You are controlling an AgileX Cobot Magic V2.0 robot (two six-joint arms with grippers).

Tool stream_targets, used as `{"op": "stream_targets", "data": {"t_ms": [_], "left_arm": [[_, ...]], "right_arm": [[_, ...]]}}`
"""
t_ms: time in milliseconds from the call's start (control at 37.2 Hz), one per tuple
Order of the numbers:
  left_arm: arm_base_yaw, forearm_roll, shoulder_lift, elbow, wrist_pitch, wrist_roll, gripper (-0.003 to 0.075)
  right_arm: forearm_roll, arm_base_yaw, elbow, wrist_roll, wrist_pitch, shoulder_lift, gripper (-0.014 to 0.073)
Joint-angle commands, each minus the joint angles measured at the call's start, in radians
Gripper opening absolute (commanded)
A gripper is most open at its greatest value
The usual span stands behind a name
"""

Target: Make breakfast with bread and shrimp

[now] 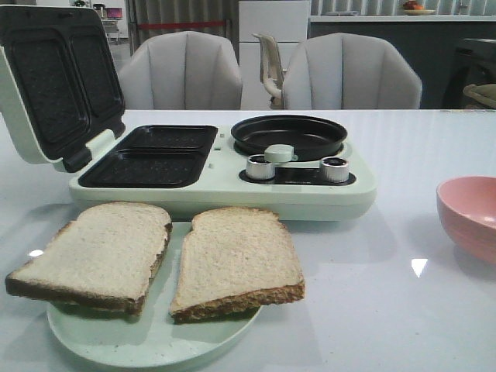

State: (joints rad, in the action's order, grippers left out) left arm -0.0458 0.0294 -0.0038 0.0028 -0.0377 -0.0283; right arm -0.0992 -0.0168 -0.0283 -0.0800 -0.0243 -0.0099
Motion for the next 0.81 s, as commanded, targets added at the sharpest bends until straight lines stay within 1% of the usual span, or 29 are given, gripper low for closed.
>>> {"op": "stream_targets", "data": {"t_ms": [0, 350, 484, 592, 780], "left_arm": [[0.002, -0.013, -0.019, 0.005, 0.093, 0.005, 0.0101], [0.002, -0.013, -0.019, 0.005, 0.095, 0.005, 0.0101], [0.002, -0.029, -0.019, 0.003, 0.154, 0.005, 0.0101], [0.000, -0.029, -0.019, -0.030, 0.186, 0.005, 0.0101], [0.000, -0.029, -0.017, -0.171, 0.177, 0.005, 0.0101]], "right_arm": [[-0.001, 0.006, 0.018, -0.008, 0.091, -0.022, 0.0034], [-0.001, 0.006, 0.018, -0.008, 0.098, -0.022, 0.0034], [-0.011, 0.006, 0.035, -0.008, 0.089, -0.022, 0.0034], [-0.023, 0.006, 0.092, -0.008, 0.024, -0.022, 0.0034], [-0.022, 0.006, 0.270, -0.008, -0.126, -0.018, 0.0034]]}}
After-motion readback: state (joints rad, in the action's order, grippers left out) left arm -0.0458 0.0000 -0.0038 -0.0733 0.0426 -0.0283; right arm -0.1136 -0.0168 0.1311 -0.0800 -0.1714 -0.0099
